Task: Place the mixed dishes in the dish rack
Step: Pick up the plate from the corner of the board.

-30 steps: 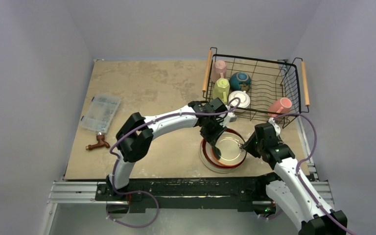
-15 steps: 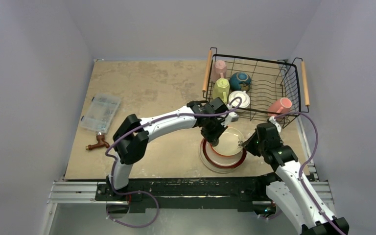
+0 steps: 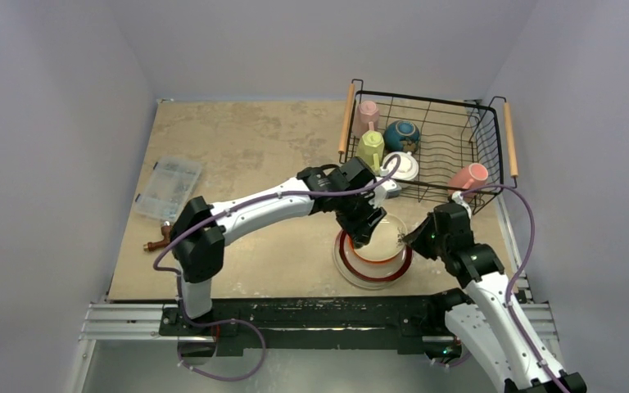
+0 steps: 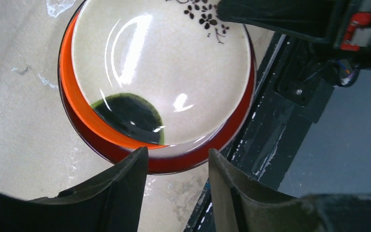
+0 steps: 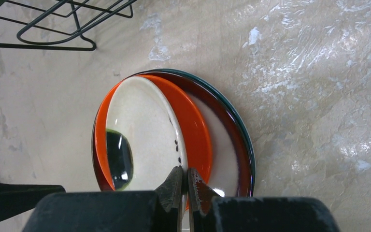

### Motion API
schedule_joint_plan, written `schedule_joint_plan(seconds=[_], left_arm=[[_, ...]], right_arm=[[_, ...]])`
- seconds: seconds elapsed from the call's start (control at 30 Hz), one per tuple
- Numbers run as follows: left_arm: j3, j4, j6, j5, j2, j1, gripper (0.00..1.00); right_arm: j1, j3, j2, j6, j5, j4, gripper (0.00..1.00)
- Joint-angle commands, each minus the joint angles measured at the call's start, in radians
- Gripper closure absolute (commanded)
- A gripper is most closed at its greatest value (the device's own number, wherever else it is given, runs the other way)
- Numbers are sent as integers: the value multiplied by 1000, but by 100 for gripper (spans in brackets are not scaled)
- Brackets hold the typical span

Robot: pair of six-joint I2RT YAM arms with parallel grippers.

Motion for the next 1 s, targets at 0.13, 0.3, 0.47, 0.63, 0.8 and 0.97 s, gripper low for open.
schedule_joint_plan(seconds=[0.13, 0.3, 0.47, 0.63, 0.8, 0.97], left_arm=[[-197, 273, 205, -76, -258, -115, 44], [-167, 238, 156, -166, -271, -112, 45], [-206, 317, 4, -33, -361, 17, 44], [-260, 450, -187, 200, -452, 221, 34], [-208, 377, -208, 280, -413, 310, 34], [-191, 393, -270, 395, -350, 342, 34]], right_arm=[[3, 132, -49, -49, -66, -59, 100], [3, 184, -43, -134, -83, -79, 100], [3, 223, -55, -184, -119, -48, 100], [3, 262, -22, -236, -211, 21, 100], [3, 341, 18, -280, -281, 53, 100], [3, 400, 23, -306, -322, 73, 100]])
